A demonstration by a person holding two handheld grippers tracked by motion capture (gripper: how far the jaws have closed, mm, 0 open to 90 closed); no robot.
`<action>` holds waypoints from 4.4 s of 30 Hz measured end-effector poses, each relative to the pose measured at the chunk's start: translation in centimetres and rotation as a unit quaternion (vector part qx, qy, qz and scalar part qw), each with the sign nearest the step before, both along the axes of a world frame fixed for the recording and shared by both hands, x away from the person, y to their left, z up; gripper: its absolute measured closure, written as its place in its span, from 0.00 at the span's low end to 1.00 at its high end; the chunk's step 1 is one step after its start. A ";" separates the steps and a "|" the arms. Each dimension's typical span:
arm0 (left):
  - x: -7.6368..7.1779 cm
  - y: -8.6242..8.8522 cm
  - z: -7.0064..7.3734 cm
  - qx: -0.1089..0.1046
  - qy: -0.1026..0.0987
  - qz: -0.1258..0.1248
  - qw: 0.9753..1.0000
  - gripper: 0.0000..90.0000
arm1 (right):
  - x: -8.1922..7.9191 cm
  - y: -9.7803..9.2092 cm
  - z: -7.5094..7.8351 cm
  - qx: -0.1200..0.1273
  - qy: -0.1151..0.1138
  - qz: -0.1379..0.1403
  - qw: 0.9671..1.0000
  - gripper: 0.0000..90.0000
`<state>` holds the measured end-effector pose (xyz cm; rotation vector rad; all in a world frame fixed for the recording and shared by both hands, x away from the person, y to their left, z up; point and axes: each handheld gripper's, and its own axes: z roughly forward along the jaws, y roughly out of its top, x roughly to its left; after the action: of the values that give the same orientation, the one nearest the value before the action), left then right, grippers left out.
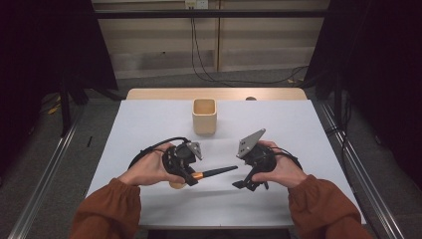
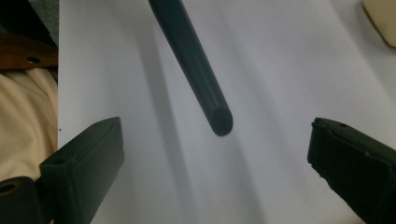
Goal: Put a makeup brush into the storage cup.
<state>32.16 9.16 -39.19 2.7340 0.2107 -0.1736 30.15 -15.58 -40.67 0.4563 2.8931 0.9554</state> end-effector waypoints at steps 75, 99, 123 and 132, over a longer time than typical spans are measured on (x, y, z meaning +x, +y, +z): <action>0.2 -1.0 -1.3 -0.012 0.004 -0.021 1.000 0.73 | 1.5 6.8 -1.2 0.010 0.018 0.116 0.993 0.83; 0.8 0.7 -1.3 -0.083 -0.009 0.051 0.995 0.34 | 1.9 4.5 -1.1 0.009 0.041 0.065 0.997 0.83; 0.8 5.5 -2.7 -0.149 -0.041 0.165 0.974 0.05 | 2.6 -0.6 -1.5 0.056 0.052 -0.028 0.997 0.83; -0.1 6.0 -3.3 -0.171 -0.052 0.187 0.966 0.05 | 2.3 -1.7 -1.5 0.095 0.047 -0.059 0.993 0.83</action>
<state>32.06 15.11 -42.50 2.3030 0.6001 0.0367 32.45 -17.24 -42.16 0.6935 2.8294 1.2280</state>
